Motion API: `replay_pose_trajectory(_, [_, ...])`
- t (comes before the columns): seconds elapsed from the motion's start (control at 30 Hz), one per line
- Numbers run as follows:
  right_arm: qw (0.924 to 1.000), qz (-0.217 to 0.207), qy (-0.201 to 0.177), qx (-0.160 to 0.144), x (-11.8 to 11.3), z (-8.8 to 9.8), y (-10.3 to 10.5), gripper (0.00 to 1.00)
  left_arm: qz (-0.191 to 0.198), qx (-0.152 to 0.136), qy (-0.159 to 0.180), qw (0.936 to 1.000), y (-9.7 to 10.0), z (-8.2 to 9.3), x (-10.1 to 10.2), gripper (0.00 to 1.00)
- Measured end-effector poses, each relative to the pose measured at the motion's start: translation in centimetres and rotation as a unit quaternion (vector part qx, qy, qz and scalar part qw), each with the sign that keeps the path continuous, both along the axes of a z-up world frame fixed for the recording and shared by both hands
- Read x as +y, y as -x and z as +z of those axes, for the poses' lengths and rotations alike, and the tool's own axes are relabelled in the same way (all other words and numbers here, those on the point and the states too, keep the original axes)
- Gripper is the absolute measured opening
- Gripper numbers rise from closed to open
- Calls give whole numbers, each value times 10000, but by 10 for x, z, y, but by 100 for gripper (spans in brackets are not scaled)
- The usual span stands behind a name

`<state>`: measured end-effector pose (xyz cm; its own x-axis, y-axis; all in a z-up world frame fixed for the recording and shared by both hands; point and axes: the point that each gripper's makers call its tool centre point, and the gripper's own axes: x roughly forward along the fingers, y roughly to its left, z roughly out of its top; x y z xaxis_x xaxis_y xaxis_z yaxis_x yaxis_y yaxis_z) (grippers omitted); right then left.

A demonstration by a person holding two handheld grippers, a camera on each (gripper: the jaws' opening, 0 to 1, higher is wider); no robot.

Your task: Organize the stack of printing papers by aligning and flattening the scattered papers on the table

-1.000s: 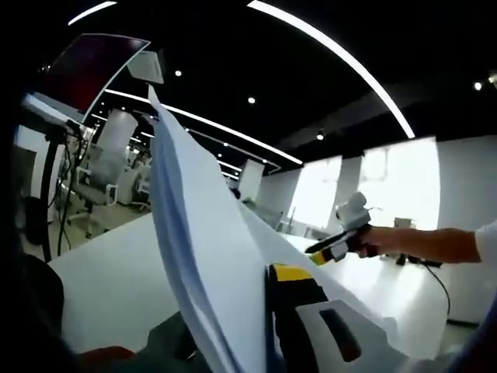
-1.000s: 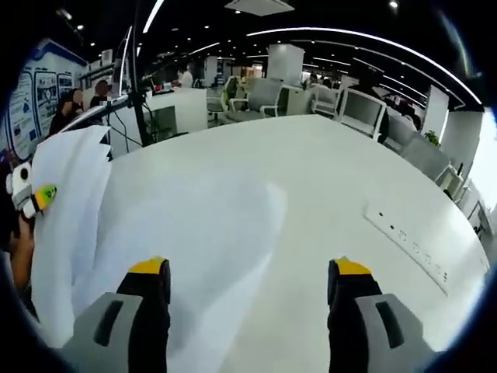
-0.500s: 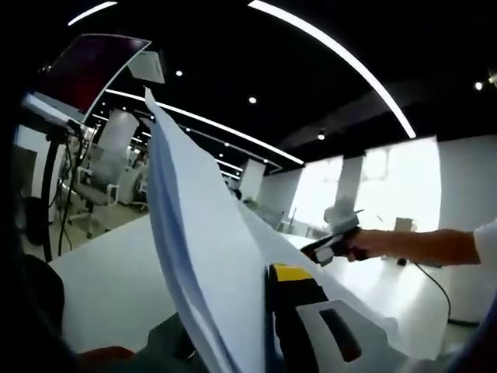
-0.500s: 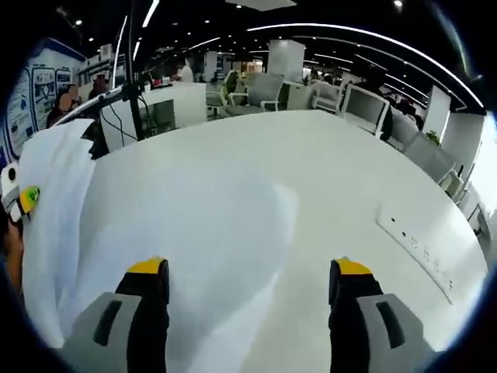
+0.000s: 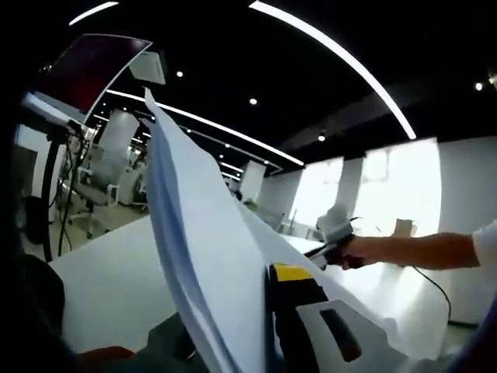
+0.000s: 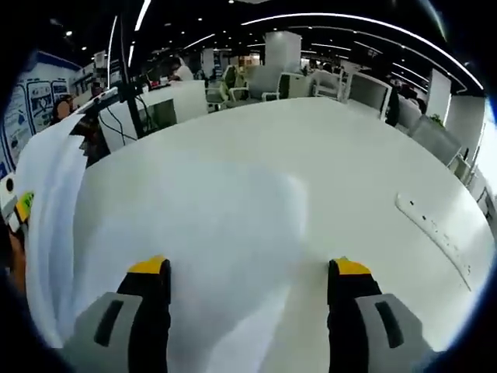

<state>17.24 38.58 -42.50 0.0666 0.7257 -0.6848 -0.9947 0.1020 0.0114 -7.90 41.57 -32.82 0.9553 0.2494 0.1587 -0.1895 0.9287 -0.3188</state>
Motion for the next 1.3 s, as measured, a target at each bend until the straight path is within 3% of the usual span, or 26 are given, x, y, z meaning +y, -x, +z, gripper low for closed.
replay_pose_trajectory(0.1, [10000,44,-62,-6,-3,-2,4,77,0,14,-14,10000,0,-2,1,8])
replay_pose_trajectory(0.2, [9991,390,-180,27,9,-2,2,67,12,26,-24,10000,0,-3,1,8])
replay_pose_trajectory(0.37, [9992,385,-141,-20,11,4,0,61,26,63,-42,10000,0,-5,1,8])
replay_pose_trajectory(1.3, [9988,385,-288,-35,7,5,2,56,49,17,-49,10000,-2,-1,2,8])
